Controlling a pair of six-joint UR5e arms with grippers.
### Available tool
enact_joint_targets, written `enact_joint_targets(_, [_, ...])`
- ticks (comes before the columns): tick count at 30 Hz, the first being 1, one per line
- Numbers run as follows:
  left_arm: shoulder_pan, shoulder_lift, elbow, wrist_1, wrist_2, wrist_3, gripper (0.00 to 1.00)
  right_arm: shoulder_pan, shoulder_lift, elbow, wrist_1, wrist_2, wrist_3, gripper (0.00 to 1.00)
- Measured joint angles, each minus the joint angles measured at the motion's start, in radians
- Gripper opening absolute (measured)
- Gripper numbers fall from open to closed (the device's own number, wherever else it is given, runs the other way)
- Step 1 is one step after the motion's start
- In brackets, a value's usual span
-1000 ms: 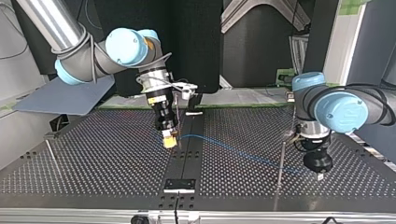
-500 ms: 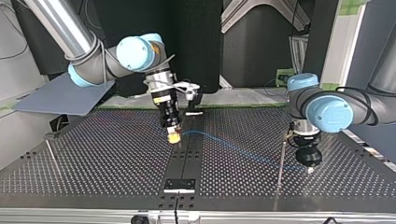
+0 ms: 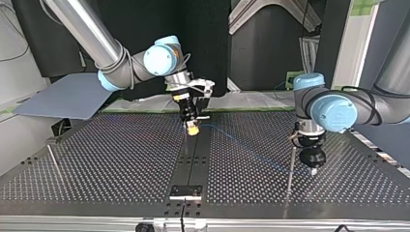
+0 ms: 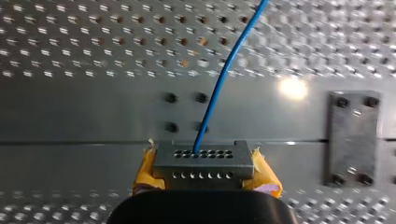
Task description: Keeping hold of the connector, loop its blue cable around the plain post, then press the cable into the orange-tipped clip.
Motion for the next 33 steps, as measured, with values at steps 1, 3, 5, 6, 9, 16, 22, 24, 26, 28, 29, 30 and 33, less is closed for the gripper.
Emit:
enact_joint_targets(1, [-0.002,-0.002,0.000,0.001,0.000,0.000,0.00,0.002,0.005,0.000,-0.001,0.002,0.000,0.00])
enact_joint_targets(3, [-0.005,-0.010,-0.001,0.000,0.001,0.000,0.00,0.006,0.018,0.000,-0.005,0.007,0.000,0.00])
enact_joint_targets(5, [-0.009,-0.024,-0.001,-0.001,0.008,-0.001,0.00,0.010,0.028,0.002,-0.010,0.014,-0.001,0.00])
enact_joint_targets(6, [-0.011,-0.031,-0.001,-0.001,0.014,-0.002,0.00,0.011,0.031,0.005,-0.013,0.017,0.000,0.00])
enact_joint_targets(9, [-0.015,-0.047,-0.001,0.000,0.029,-0.010,0.00,0.014,0.037,0.019,-0.032,0.023,0.001,0.00])
enact_joint_targets(16, [-0.017,-0.060,-0.003,-0.005,0.012,-0.024,0.12,0.008,0.056,0.063,-0.103,0.021,0.004,0.00])
enact_joint_targets(22, [-0.021,-0.060,-0.014,-0.008,-0.001,-0.026,0.38,0.013,0.100,0.069,-0.133,0.022,0.003,0.00])
enact_joint_targets(24, [-0.023,-0.060,-0.017,-0.008,-0.003,-0.026,0.38,0.015,0.120,0.069,-0.137,0.022,0.003,0.00])
enact_joint_targets(26, [-0.025,-0.060,-0.018,-0.008,-0.004,-0.027,0.45,0.017,0.138,0.069,-0.141,0.022,0.002,0.00])
enact_joint_targets(28, [-0.027,-0.060,-0.019,-0.009,-0.004,-0.027,0.75,0.019,0.150,0.069,-0.143,0.022,0.001,0.00])
enact_joint_targets(29, [-0.027,-0.060,-0.019,-0.010,-0.005,-0.027,0.75,0.019,0.154,0.069,-0.143,0.022,0.000,0.00])
enact_joint_targets(30, [-0.030,-0.060,-0.019,-0.012,-0.007,-0.027,0.75,0.020,0.157,0.069,-0.142,0.021,-0.001,0.00])
enact_joint_targets(33, [-0.045,-0.060,-0.019,-0.016,-0.015,-0.027,0.82,0.022,0.161,0.069,-0.140,0.020,-0.003,0.00])
